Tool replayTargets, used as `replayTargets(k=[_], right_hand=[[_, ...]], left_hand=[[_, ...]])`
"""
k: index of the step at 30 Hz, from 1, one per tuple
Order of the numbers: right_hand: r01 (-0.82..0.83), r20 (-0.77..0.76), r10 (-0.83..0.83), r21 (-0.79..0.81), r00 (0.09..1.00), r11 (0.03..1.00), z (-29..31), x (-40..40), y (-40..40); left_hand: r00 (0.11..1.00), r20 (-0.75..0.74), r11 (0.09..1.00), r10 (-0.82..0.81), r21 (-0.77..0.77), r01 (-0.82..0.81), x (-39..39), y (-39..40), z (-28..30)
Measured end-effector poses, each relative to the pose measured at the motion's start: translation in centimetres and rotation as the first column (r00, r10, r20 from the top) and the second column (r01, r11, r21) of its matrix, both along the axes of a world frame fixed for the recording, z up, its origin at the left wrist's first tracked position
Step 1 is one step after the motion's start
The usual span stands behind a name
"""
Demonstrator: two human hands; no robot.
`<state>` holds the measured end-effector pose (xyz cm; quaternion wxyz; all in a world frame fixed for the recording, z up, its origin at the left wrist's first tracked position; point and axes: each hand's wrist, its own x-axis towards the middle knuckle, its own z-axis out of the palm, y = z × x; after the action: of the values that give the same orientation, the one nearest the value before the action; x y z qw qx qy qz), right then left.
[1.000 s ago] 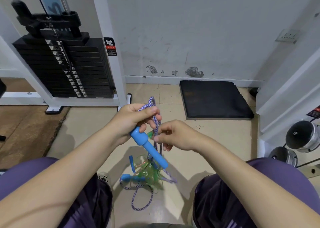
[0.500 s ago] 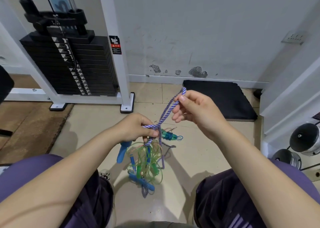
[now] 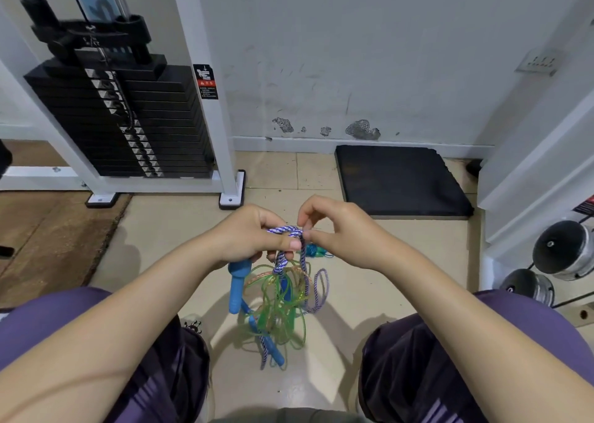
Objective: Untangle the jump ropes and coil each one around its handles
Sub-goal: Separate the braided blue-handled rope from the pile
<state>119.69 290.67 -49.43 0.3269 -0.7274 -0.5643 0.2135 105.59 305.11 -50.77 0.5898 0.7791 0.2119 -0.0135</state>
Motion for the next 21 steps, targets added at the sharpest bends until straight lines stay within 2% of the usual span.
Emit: replayTargets(k=[3,7,10,14,17,21], right_hand=[[-0.023,-0.059,0.020,-0.060,0.998,0.998,-0.2,-0.2,0.1],[-0.018,-0.055,0.010,-0.141,0.998,0.990,0.0,-0.4,0.3],[0.029,-0.210,-0.047,-0.087,0.977,0.996,0.6,-0.6,0.3],[0.158,-0.448,-0.133,0.020,0.884,0.987,1.4,-0.5,0.4],[0.247,-0.573,-0.178,0.045,0.800,0.968,1.6,-0.1,0.3],[0.281,-0.588,-0.189,0.067,0.787,0.957,1.8,0.5,-0.1]], left_hand=[[1.000,0.009,1.000,0.012,-0.021,-0.011,-0.2,0.2,0.0],[0.999,0.012,0.999,0.038,-0.018,-0.038,-0.2,0.3,-0.2],[0.994,0.021,0.994,0.105,0.023,-0.106,-0.1,0.5,-0.6],[0.992,0.025,0.988,0.122,0.097,-0.124,0.1,0.8,-1.2],[0.995,-0.013,0.993,0.103,0.061,-0.102,0.1,0.9,-1.1],[0.996,-0.051,0.993,0.078,0.093,-0.073,-0.1,1.4,-0.4]])
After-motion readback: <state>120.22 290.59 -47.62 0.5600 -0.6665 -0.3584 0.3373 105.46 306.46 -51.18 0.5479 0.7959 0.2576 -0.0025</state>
